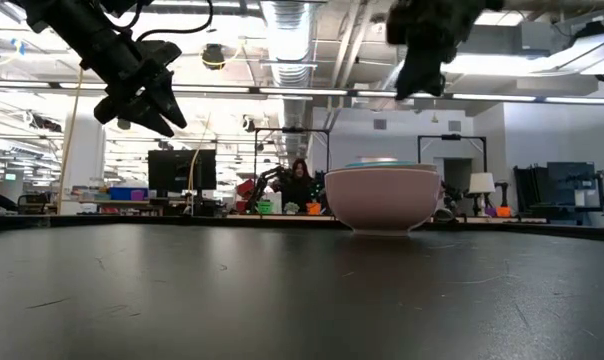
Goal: Nest bowls inside each other
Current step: Return to Home Position
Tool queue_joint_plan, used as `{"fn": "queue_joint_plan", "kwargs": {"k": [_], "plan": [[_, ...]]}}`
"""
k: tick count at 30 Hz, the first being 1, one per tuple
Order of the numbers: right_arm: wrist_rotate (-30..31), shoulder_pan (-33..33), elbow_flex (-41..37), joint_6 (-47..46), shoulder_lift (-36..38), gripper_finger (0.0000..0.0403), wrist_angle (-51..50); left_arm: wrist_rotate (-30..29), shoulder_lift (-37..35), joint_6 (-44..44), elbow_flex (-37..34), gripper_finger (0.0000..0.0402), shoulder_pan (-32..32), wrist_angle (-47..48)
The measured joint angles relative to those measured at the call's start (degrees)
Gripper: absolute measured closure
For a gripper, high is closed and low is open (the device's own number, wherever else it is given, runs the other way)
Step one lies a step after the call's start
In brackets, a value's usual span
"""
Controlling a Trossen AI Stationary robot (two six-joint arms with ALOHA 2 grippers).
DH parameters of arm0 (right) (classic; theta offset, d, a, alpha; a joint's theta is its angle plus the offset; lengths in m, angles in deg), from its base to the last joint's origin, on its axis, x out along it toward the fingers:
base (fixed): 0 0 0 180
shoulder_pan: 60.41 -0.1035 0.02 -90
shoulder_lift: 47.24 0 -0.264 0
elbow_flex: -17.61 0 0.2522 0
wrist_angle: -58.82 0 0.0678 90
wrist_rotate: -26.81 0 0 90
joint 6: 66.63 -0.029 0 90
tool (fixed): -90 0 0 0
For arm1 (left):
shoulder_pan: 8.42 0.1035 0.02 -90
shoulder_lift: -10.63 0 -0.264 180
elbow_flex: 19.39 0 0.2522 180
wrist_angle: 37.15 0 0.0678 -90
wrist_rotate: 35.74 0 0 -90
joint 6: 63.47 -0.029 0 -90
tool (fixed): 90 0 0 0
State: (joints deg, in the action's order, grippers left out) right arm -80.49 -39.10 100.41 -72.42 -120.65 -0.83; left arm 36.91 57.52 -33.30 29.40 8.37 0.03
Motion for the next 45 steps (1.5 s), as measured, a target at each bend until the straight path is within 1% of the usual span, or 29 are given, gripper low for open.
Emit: {"fn": "queue_joint_plan", "kwargs": {"k": [3, 6, 8, 10, 12, 15, 20, 21, 23, 25, 27, 30, 33, 37, 42, 45], "plan": [[-2.3, -1.8, -10.5, -3.4, 8.3, 0.0301, 14.2, 0.0, 0.0, -2.0, 0.0, 0.0237, 0.0, -1.1], [-3.8, -2.9, -21.5, -9.7, 15.9, 0.0311, 28.4, 0.1, 0.0, -4.1, 0.0, 0.0237, 0.0, -3.5], [-3.9, -3.5, -27.5, -13.8, 20.6, 0.0318, 35.5, 0.6, 0.0, -4.9, 0.0, 0.0237, 0.0, -6.5], [-3.9, -3.7, -32.2, -14.9, 24.7, 0.0325, 39.8, 1.7, 0.0, -5.6, 0.0, 0.0237, 0.0, -10.2], [-3.6, -3.7, -35.5, -13.1, 28.6, 0.0331, 41.5, 2.9, 0.0, -7.2, 0.0, 0.0237, 0.0, -13.8], [-2.3, -3.7, -38.7, -9.4, 31.9, 0.0338, 41.3, 3.0, 0.0, -9.4, 0.0, 0.0237, 0.0, -16.3], [-0.9, -4.2, -39.1, -12.0, 34.0, 0.0340, 40.5, -2.0, 0.0, -13.6, 0.0, 0.0237, 0.0, -14.5], [-0.8, -4.5, -39.1, -11.5, 34.5, 0.0340, 40.8, -2.5, 0.0, -13.4, 0.0, 0.0237, 0.0, -13.9], [-0.8, -5.8, -39.1, -9.0, 35.6, 0.0340, 41.2, -2.4, 0.0, -9.4, 0.0, 0.0237, 0.0, -13.9], [-0.8, -7.2, -39.2, -5.7, 36.7, 0.0340, 40.4, -1.0, -0.2, -6.9, 0.0, 0.0237, 0.0, -14.0], [-0.3, -8.2, -39.2, -2.9, 38.3, 0.0340, 39.2, 2.2, -1.3, -9.2, 0.0, 0.0237, 0.0, -12.3], [0.8, -8.7, -40.7, -0.2, 40.9, 0.0340, 39.8, 4.5, -3.4, -10.8, 0.0, 0.0237, -0.7, -9.3], [1.0, -8.9, -44.7, -0.1, 44.1, 0.0340, 43.1, 5.0, -6.8, -13.9, 0.0, 0.0237, -2.1, -7.4], [1.4, -8.5, -52.3, -1.5, 48.8, 0.0340, 53.3, 4.3, -12.4, -15.7, -3.2, 0.0237, -3.1, -9.3], [2.3, -7.2, -61.6, -7.1, 52.4, 0.0340, 67.5, 6.1, -20.0, -9.4, -12.2, 0.0237, -3.1, -19.1], [2.3, -7.2, -65.4, -9.2, 53.5, 0.0340, 70.9, 6.7, -23.4, -4.9, -17.8, 0.0237, -3.1, -23.7]]}}
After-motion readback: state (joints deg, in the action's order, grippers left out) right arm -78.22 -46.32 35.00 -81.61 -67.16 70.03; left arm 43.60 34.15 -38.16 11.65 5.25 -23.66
